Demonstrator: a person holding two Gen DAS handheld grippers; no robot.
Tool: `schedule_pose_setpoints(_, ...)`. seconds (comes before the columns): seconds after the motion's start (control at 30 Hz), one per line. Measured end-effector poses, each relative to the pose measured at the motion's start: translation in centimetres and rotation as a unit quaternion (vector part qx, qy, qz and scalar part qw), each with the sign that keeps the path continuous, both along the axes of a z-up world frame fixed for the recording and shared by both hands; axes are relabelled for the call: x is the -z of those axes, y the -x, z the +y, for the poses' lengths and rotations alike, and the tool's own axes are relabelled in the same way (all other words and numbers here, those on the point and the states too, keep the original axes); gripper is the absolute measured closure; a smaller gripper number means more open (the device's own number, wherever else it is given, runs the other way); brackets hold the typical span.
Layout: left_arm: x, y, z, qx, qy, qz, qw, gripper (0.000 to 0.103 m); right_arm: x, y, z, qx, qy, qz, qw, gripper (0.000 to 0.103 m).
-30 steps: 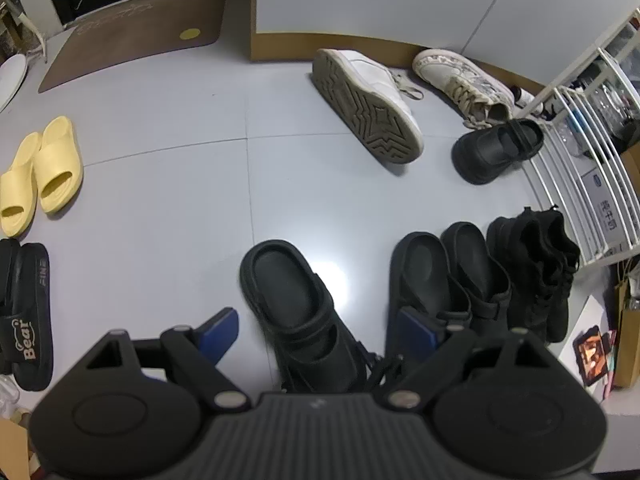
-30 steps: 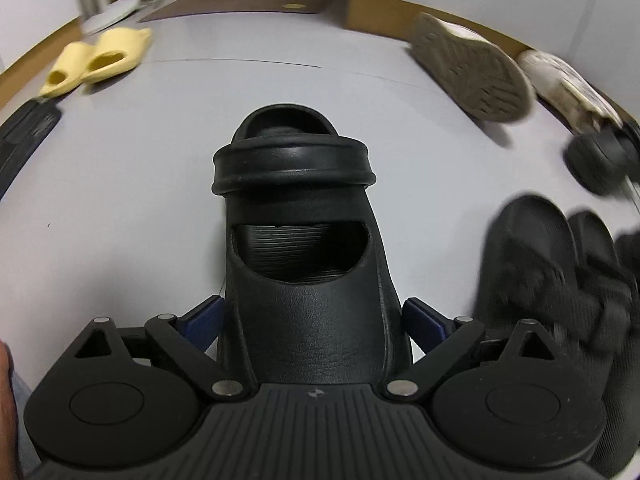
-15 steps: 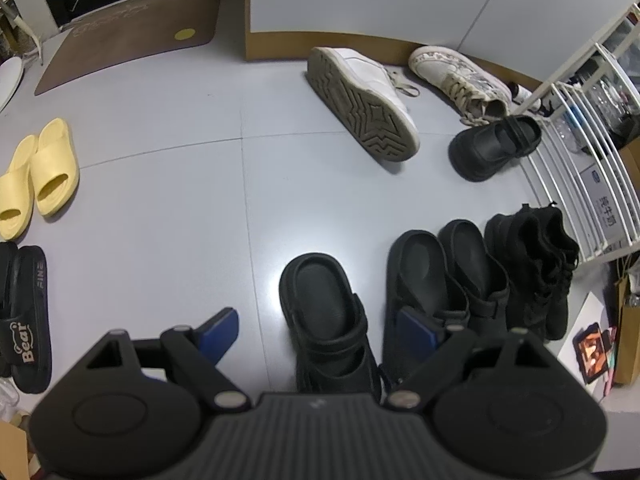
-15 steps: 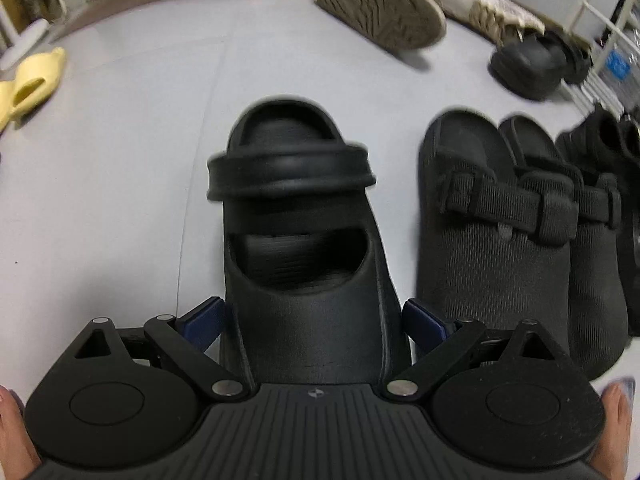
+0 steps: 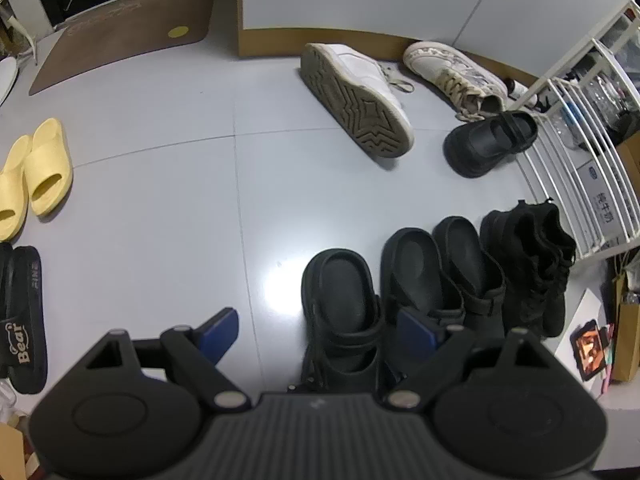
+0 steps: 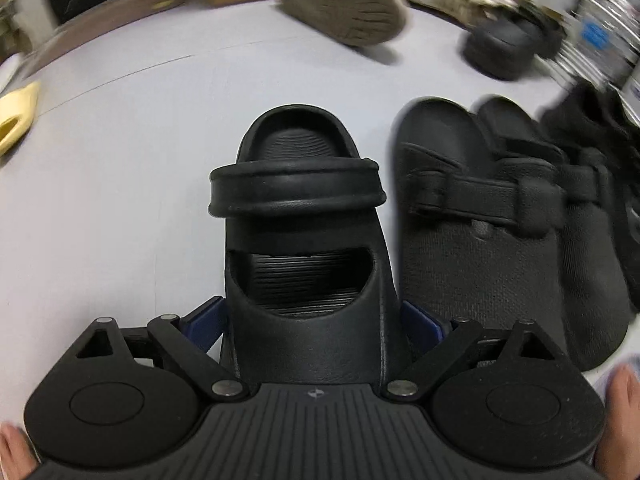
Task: Organize scattered shoes
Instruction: 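Lift and set the black platform clog beside the grey clogs with the right tool, then open the right tool and withdraw it from the black clog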
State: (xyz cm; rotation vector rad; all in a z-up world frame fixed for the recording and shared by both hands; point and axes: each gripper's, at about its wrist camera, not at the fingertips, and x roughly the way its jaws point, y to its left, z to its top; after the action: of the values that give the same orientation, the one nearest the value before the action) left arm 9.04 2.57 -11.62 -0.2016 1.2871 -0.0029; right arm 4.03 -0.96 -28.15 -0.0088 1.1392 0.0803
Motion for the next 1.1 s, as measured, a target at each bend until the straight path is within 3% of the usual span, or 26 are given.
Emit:
schedule_pose_setpoints(0.4, -0.4, -0.4, -0.4, 0.007, -0.004, -0.008, 0.9999, 0.015, -0.7, -1.1, -0.2, 0.041, 0.005, 0.026, 0.999, 0.007)
schedule_pose_setpoints(0.67, -2.4, -0.2, -0.6, 0.010, 0.001, -0.037, 0.9993, 0.015, -1.5, -2.0, -0.4, 0.013, -0.001, 0.027, 1.000, 0.007)
schedule_pose_setpoints(0.83, -4.0, 0.6, -0.4, 0.003, 0.012, -0.056, 0.9984, 0.015, -2.1, -1.4, -1.3, -0.032, 0.008, 0.032, 0.999, 0.007)
schedule_pose_setpoints(1.1, -5.8, 2.2, -0.8, 0.009, 0.030, -0.076, 0.9966, 0.015, -9.6, -1.5, -4.3, -0.037, -0.011, 0.020, 0.999, 0.007)
